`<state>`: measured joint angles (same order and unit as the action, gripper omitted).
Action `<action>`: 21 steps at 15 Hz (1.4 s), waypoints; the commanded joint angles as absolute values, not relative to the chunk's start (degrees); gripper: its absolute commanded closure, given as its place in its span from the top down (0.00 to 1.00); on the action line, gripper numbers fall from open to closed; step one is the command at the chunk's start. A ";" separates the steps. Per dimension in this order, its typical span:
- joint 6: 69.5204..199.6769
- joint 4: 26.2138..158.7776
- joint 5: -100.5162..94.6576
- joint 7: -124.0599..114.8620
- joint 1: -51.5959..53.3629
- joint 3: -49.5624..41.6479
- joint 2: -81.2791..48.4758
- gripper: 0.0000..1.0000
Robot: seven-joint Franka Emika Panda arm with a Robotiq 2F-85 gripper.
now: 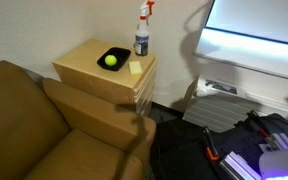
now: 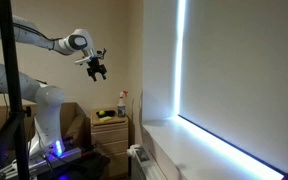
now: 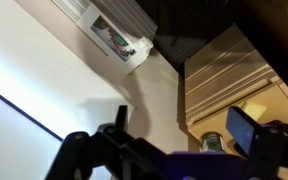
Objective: Pull the pull out table out then place the sponge on it
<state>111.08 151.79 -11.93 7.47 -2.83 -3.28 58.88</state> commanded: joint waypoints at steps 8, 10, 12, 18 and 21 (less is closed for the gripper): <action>110.98 152.94 -5.47 7.21 1.08 -3.11 54.64 1.00; 111.05 151.98 -4.32 7.36 2.63 -2.92 54.10 1.00; 111.15 151.67 -4.17 7.38 2.88 -2.90 54.23 1.00; 116.11 161.33 0.18 11.10 4.20 -7.46 38.93 1.00; 128.92 160.78 0.72 9.06 3.44 -6.01 27.23 1.00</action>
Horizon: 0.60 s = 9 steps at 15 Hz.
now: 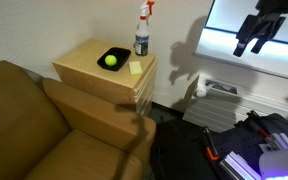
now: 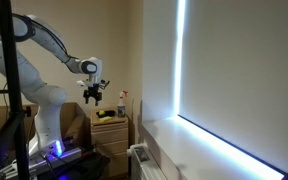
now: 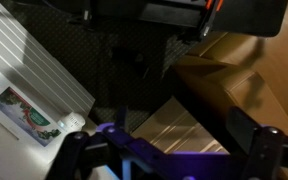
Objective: Pull the pull out table out then place the sponge on it
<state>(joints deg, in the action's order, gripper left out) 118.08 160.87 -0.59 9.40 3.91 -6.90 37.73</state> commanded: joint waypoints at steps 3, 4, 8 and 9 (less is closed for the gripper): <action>143.31 160.76 -4.44 1.44 1.60 -0.58 19.19 1.00; 148.15 160.67 -6.65 -2.63 0.93 1.53 16.13 1.00; 149.99 160.23 2.75 -4.40 5.61 1.88 10.68 1.00; 150.35 160.28 -3.36 -7.69 2.85 3.59 10.98 1.00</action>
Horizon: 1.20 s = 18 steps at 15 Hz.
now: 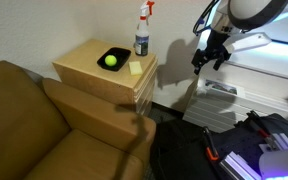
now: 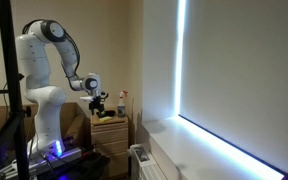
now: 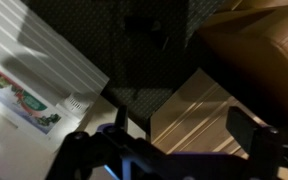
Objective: Pull the pull out table out then place the sponge on it
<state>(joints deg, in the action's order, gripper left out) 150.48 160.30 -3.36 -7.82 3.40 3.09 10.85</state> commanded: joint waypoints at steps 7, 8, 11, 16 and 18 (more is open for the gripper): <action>161.46 156.74 8.44 -1.56 5.84 1.32 -2.15 1.00; 165.27 156.10 15.33 2.69 9.37 -1.09 -4.19 1.00; 166.48 146.03 30.33 6.22 7.03 5.43 -10.22 1.00; 167.49 138.92 44.46 12.37 2.15 12.62 -17.11 1.00; 167.49 134.27 48.81 16.02 -0.36 14.73 -22.92 1.00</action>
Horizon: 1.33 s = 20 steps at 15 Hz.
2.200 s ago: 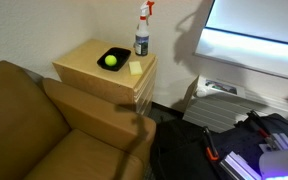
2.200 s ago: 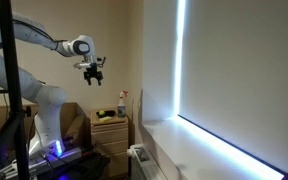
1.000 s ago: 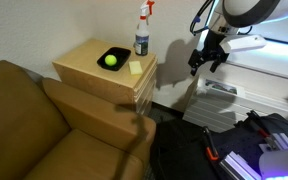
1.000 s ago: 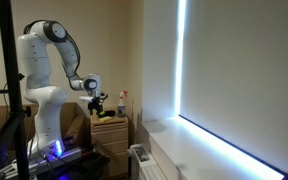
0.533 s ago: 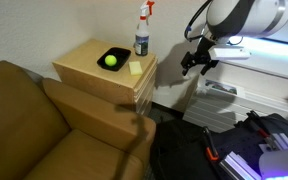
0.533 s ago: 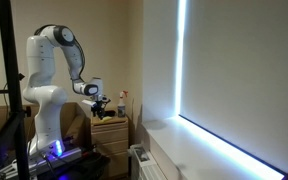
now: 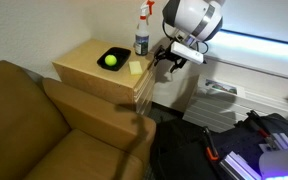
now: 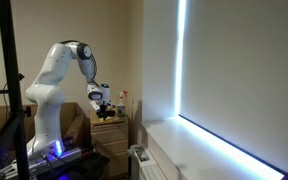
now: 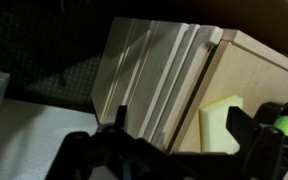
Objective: Pull the pull out table out then place the sponge on it
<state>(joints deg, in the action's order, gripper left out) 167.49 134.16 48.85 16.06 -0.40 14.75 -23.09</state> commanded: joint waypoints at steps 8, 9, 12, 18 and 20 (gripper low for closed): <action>170.90 123.60 50.75 16.24 -3.92 14.23 -40.88 1.00; 170.63 121.22 53.49 17.94 -6.98 16.74 -43.16 1.00; 169.99 113.37 59.86 22.77 -14.69 22.43 -49.61 1.00; 169.73 112.30 59.03 21.91 -15.54 21.89 -50.59 1.00; 170.96 112.00 59.37 23.64 -15.36 22.97 -50.87 1.00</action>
